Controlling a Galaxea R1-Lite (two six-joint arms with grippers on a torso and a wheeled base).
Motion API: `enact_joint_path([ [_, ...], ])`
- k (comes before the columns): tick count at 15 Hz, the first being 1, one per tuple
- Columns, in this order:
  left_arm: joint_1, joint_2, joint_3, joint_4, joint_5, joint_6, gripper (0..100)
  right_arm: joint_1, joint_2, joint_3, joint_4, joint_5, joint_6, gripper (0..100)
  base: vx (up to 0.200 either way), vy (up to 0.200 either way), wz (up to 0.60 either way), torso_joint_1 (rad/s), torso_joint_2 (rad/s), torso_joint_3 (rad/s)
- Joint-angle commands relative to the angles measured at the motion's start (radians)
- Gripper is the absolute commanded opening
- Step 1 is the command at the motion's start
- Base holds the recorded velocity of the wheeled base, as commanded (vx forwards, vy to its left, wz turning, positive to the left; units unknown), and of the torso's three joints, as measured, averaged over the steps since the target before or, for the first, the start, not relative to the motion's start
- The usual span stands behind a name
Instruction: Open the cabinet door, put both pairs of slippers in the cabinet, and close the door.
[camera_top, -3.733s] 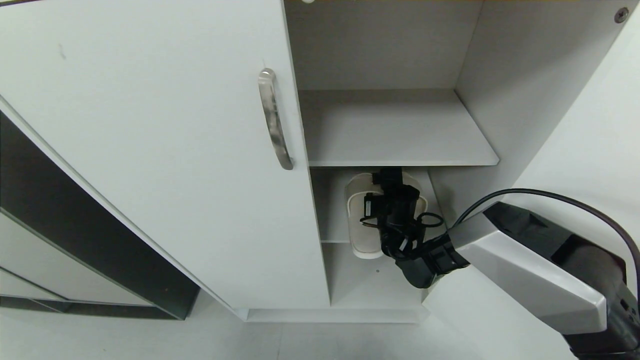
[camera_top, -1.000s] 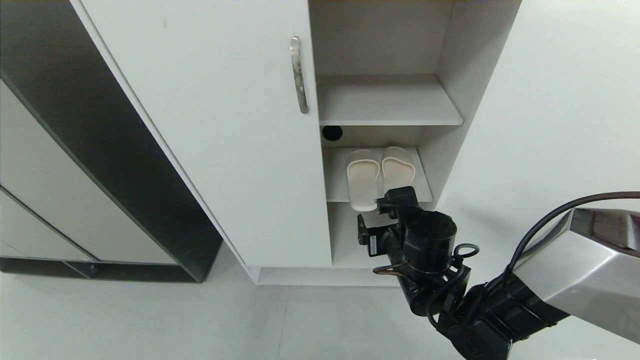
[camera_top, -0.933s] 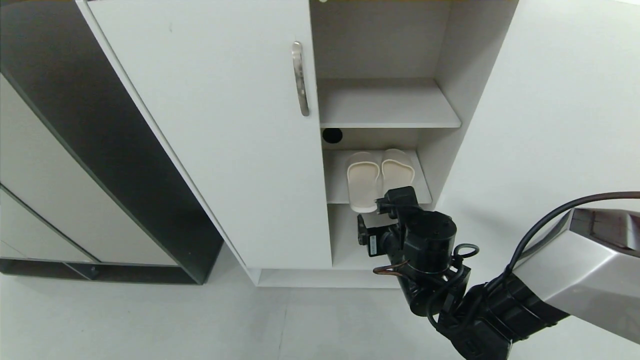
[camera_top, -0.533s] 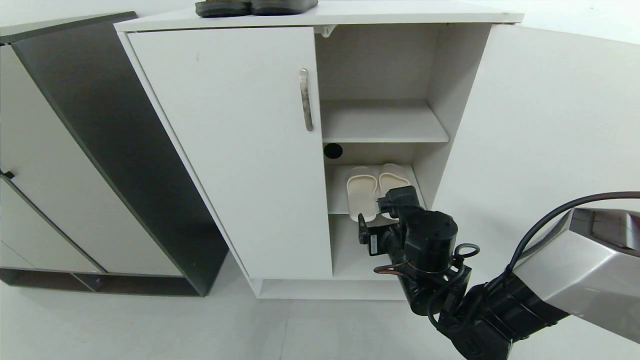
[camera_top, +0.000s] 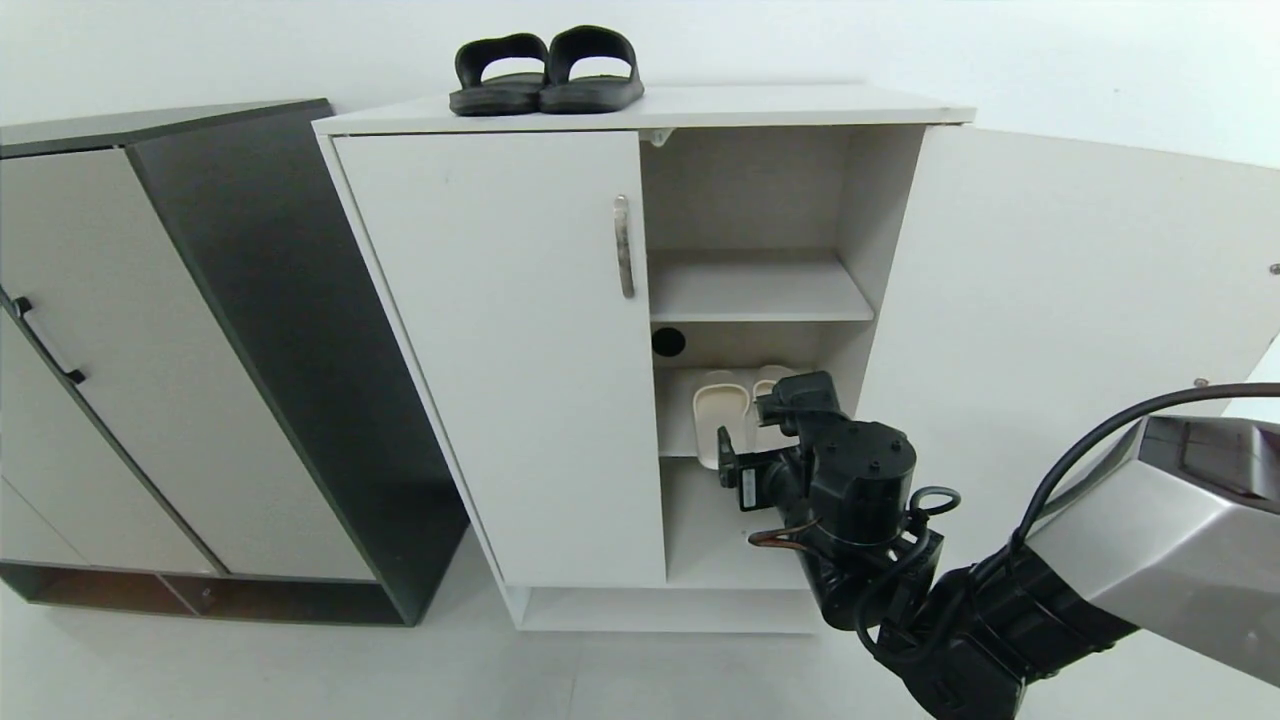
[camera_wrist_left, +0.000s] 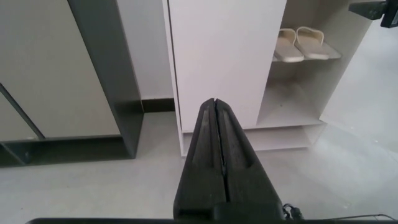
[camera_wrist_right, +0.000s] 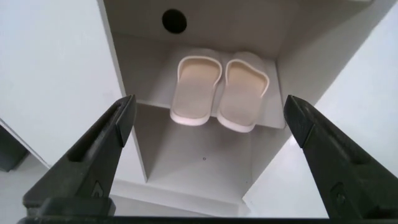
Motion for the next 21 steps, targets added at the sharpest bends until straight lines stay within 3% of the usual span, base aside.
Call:
enact_joint_path([
  [1,0.0,0.002,0.0,0.0,0.0,0.001,0,-0.001,0.004,0.002,0.001,-0.002,-0.001,100,0.0,0.0,0.0,-0.002,0.01,0.212],
  [4,0.0,0.002,0.0,-0.001,-0.003,0.023,0,-0.012,0.001,0.034,0.001,0.009,-0.002,100,0.0,0.0,0.0,0.0,0.0,0.091],
  [10,0.0,0.002,0.0,0.0,-0.003,0.017,0,-0.018,0.004,0.034,0.0,0.011,-0.001,100,0.0,0.0,0.0,0.0,0.0,0.0],
  [21,0.0,0.002,0.0,0.0,-0.003,0.015,0,-0.018,0.007,0.034,0.0,0.009,-0.001,100,0.0,0.2,0.0,0.002,0.0,0.003],
])
